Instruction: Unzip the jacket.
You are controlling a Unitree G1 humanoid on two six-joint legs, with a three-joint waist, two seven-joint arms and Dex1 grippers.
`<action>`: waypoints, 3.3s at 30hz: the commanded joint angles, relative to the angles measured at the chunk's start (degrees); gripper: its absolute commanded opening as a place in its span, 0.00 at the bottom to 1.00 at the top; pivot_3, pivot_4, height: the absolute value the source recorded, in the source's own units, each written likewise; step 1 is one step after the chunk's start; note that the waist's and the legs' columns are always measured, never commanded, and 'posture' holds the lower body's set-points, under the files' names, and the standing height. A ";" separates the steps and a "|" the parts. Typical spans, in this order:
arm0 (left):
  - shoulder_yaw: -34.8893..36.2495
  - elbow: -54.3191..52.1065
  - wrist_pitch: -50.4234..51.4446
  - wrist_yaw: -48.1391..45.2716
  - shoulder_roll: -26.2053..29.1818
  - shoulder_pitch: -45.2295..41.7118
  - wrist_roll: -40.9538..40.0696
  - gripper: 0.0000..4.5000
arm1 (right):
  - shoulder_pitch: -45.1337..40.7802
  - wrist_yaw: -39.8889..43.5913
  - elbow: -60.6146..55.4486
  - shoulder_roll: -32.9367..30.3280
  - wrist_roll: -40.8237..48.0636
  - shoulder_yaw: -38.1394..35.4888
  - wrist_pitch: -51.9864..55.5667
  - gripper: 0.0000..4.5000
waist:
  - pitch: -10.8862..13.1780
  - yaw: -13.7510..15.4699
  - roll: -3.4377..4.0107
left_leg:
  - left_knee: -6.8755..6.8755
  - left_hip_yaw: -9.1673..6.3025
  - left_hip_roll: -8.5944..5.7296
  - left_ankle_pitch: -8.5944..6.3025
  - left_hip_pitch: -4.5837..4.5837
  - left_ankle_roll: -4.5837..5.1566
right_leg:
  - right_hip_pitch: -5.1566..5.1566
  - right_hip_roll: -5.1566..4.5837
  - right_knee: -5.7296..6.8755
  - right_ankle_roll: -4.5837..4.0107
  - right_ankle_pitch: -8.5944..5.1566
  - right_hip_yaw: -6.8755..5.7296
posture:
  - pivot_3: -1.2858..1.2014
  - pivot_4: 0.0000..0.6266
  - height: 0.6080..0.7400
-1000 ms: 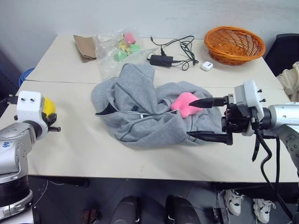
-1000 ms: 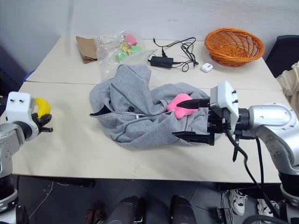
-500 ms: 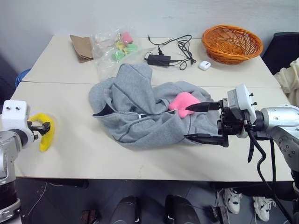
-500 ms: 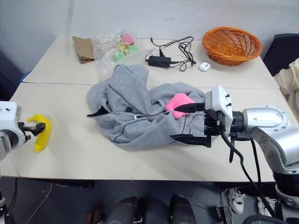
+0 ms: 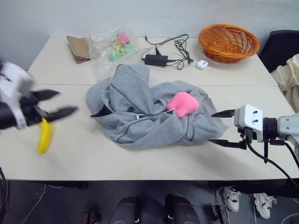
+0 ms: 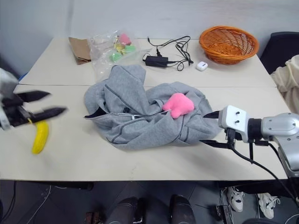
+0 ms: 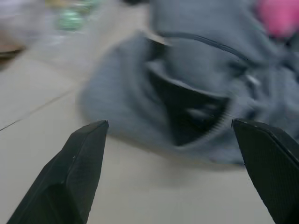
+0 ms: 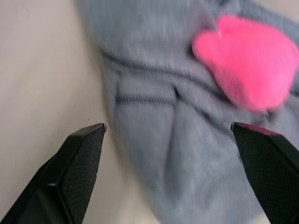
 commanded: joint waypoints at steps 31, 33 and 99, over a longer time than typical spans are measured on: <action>-40.50 16.96 -38.64 -16.47 -5.07 -13.71 33.05 0.01 | -3.89 10.00 13.79 -4.37 -7.35 5.84 -17.08 0.00 | 0.04 0.15 0.08 | 0.32 0.45 0.24 0.10 -0.11 0.45 | -0.26 0.10 0.33 -0.02 -0.01 0.05 | 0.52 0.24 1.00; -40.46 17.86 -41.89 -18.89 -0.84 -12.24 34.72 0.01 | 2.01 12.75 9.72 -8.41 -3.92 2.11 -15.62 0.00 | 0.05 0.22 0.10 | 0.33 0.44 0.24 0.09 -0.10 0.46 | -0.24 0.09 0.32 -0.02 -0.01 0.06 | 0.52 0.24 1.00; -33.95 89.05 -38.78 10.97 -22.89 -51.92 45.03 0.25 | -8.43 4.25 -5.97 -2.98 10.44 -5.61 11.07 0.90 | 0.16 0.97 -0.04 | 1.58 0.70 0.18 -0.31 -1.05 0.89 | -1.04 0.18 0.97 0.19 0.10 -0.38 | 0.52 0.24 1.00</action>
